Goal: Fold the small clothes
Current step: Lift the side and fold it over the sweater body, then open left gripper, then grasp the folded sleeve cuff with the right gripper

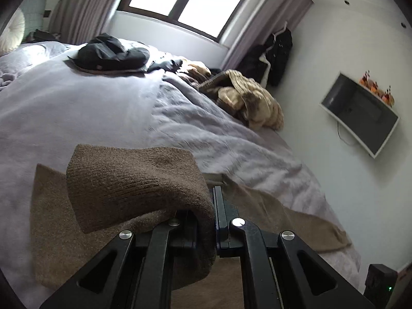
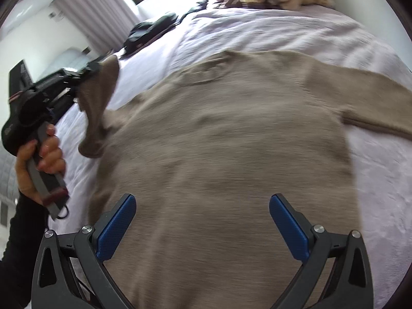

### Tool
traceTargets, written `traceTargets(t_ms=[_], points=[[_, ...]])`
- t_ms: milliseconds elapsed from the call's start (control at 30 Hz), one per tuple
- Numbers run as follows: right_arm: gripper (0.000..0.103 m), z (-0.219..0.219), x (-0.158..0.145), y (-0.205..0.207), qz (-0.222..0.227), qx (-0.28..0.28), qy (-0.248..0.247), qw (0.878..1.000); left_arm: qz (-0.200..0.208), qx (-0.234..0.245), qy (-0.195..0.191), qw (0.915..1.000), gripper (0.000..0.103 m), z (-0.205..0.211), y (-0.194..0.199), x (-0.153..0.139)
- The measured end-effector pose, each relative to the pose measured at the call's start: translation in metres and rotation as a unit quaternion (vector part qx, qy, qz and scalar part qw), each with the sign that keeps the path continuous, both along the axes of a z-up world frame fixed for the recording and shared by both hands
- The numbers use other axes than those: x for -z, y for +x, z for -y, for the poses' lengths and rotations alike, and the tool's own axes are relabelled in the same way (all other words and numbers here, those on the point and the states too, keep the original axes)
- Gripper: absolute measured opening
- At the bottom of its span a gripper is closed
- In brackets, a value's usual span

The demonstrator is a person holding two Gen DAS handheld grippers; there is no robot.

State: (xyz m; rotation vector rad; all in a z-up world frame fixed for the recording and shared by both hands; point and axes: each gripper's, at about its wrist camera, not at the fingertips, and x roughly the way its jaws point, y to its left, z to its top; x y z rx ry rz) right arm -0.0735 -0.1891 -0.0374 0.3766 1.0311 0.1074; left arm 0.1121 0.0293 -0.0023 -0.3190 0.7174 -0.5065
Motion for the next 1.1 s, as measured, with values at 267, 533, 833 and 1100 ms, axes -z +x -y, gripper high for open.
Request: traceTargets(t_ms=[267,533,833,1100], points=[[0.103,0.059,0.024,-0.005,-0.022,0.055,0.017,0.998,-0.067,0.033,0.087,0.9933,0.027,0.090,0.007,0.073],[0.103,0.054,0.018,0.020,-0.018,0.032,-0.026,0.999,-0.032,-0.005,0.105,0.9939,0.091,0.046,-0.010,0.054],[0.103,-0.042,-0.002,0.105,0.033,-0.092,-0.203,0.974,-0.074,-0.124,0.138,0.9798,0.091,-0.099,0.024,0.051],[0.029,-0.125,0.050,0.183,0.030,-0.181,-0.383,0.905,-0.182,-0.141,0.101,0.9679,0.091,-0.146,0.054,0.104]])
